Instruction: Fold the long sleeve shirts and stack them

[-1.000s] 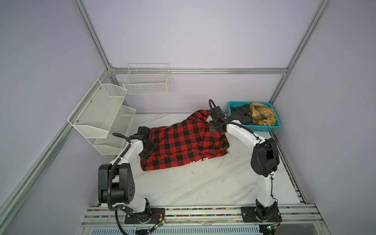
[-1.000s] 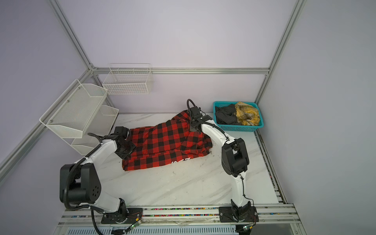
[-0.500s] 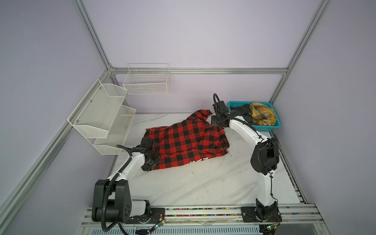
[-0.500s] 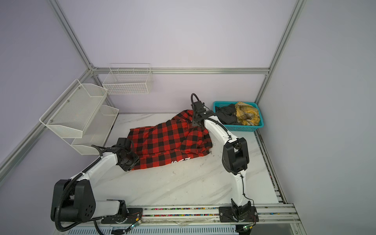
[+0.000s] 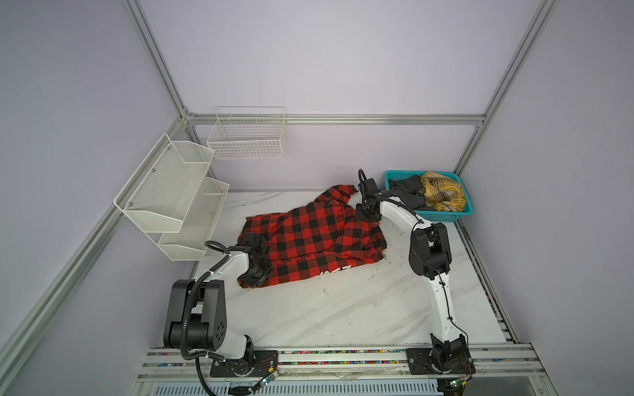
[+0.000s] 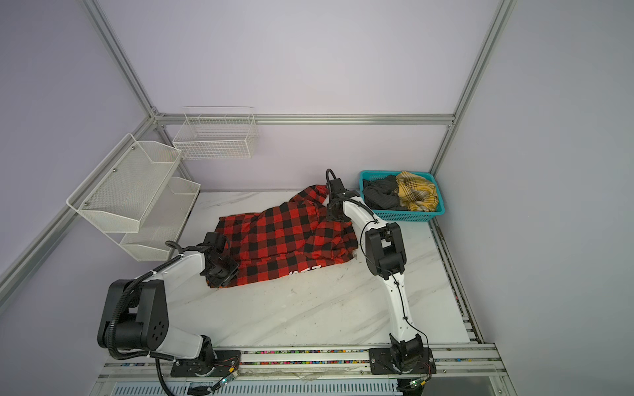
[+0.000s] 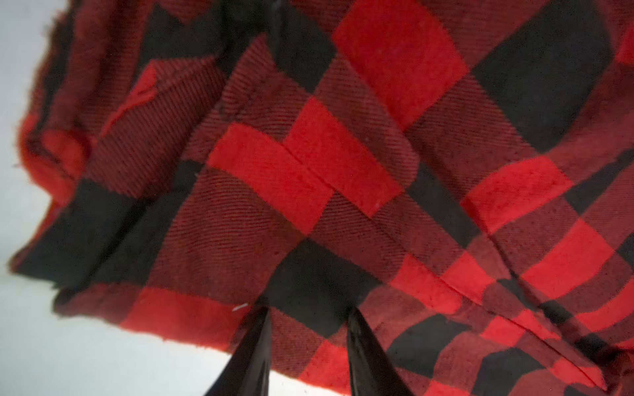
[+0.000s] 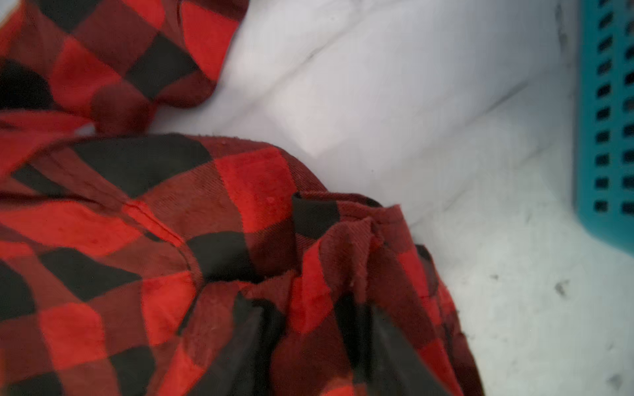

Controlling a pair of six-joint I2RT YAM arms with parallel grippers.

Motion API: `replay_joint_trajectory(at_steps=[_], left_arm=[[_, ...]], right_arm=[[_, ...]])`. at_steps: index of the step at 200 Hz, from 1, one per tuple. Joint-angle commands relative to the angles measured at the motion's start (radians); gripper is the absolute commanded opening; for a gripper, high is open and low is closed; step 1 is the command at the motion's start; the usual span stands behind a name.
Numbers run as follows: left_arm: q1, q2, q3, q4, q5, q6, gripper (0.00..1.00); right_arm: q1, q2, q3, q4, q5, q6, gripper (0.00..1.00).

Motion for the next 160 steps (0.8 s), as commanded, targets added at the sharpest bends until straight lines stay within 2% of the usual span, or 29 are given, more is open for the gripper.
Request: replay_joint_trajectory(at_steps=[1, 27, 49, 67, 91, 101, 111, 122, 144, 160], left_arm=[[0.010, 0.004, -0.011, 0.015, 0.001, 0.026, 0.36], [0.010, 0.010, -0.014, 0.015, 0.003, 0.032, 0.34], [0.011, 0.008, -0.024, 0.020, 0.006, 0.032, 0.33], [0.010, -0.005, -0.040, 0.028, 0.011, 0.023, 0.33], [0.010, -0.029, -0.050, 0.029, 0.018, 0.017, 0.34], [0.010, -0.047, -0.053, 0.030, 0.021, 0.016, 0.39], [0.010, -0.068, -0.053, 0.022, 0.020, 0.013, 0.46], [0.010, -0.081, -0.050, 0.005, 0.018, 0.006, 0.50], [0.007, -0.188, -0.037, -0.033, 0.011, -0.020, 0.57], [-0.008, -0.242, -0.013, -0.050, 0.015, -0.023, 0.61]], right_arm=[[-0.007, -0.011, 0.018, 0.000, 0.021, 0.002, 0.22], [0.010, -0.116, -0.046, 0.056, 0.021, -0.013, 0.00], [0.090, -0.239, -0.119, 0.087, 0.044, -0.073, 0.00], [0.233, -0.332, -0.209, 0.127, 0.106, -0.135, 0.00], [0.418, -0.381, -0.335, 0.166, 0.169, -0.187, 0.00], [0.490, -0.385, -0.397, 0.173, 0.176, -0.183, 0.17], [0.556, -0.385, -0.451, 0.166, 0.208, -0.144, 0.43], [0.612, -0.402, -0.500, 0.166, 0.217, -0.089, 0.61], [0.661, -0.512, -0.560, 0.164, 0.223, 0.038, 0.80], [0.657, -0.601, -0.572, 0.145, 0.232, 0.128, 0.82]])
